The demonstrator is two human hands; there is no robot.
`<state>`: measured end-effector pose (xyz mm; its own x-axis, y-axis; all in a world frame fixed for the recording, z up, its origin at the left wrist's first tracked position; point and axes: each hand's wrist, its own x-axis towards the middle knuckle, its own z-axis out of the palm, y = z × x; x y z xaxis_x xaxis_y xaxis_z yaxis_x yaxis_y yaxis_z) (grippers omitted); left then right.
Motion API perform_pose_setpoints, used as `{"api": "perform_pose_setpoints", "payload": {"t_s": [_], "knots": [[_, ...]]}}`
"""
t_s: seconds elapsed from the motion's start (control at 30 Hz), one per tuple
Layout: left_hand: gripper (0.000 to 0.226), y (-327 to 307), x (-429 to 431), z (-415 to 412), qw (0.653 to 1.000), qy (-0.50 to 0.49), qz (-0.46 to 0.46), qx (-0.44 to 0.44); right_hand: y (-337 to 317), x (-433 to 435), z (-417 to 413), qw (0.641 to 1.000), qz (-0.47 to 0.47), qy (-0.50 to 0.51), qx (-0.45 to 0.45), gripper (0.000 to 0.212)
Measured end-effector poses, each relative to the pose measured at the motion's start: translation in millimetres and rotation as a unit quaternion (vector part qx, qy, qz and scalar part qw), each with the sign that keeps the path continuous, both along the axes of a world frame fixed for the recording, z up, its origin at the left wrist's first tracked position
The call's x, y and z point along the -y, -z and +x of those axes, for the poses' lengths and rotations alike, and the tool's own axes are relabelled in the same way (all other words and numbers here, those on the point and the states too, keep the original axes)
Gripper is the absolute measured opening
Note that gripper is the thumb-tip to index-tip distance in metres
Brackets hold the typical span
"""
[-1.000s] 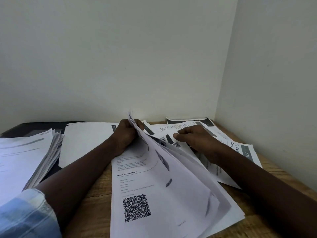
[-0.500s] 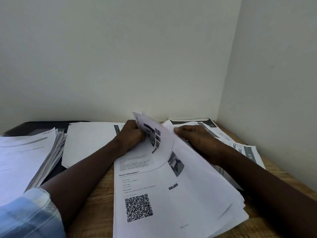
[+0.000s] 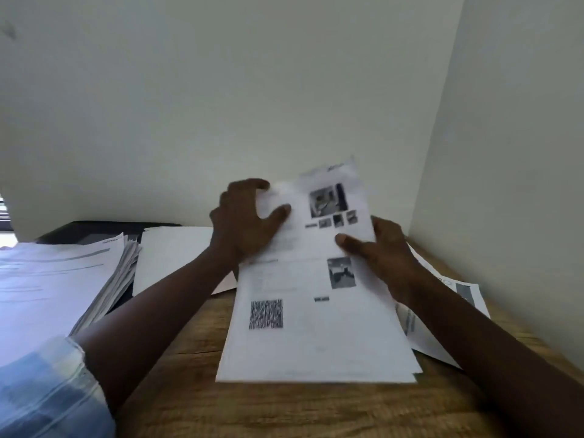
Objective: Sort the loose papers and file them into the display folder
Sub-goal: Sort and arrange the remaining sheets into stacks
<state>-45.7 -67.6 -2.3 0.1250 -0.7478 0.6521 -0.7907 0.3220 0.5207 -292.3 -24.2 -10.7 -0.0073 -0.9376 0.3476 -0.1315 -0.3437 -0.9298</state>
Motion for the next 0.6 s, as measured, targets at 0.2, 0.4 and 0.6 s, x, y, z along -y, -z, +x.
{"api": "perform_pose_setpoints", "payload": {"t_s": [0.2,0.4,0.6], "knots": [[0.069,-38,-54,4,0.926,0.210,0.072,-0.305,-33,-19,0,0.972,-0.190,0.094,0.099,0.023],[0.027,-26,-83,0,0.903,0.261,-0.041,-0.340,-47,-44,19,0.932,-0.330,0.131,0.070,0.029],[0.025,-7,-82,2,0.902,0.228,0.011,-0.367,-20,-44,36,0.959,-0.243,0.144,0.036,0.022]]}}
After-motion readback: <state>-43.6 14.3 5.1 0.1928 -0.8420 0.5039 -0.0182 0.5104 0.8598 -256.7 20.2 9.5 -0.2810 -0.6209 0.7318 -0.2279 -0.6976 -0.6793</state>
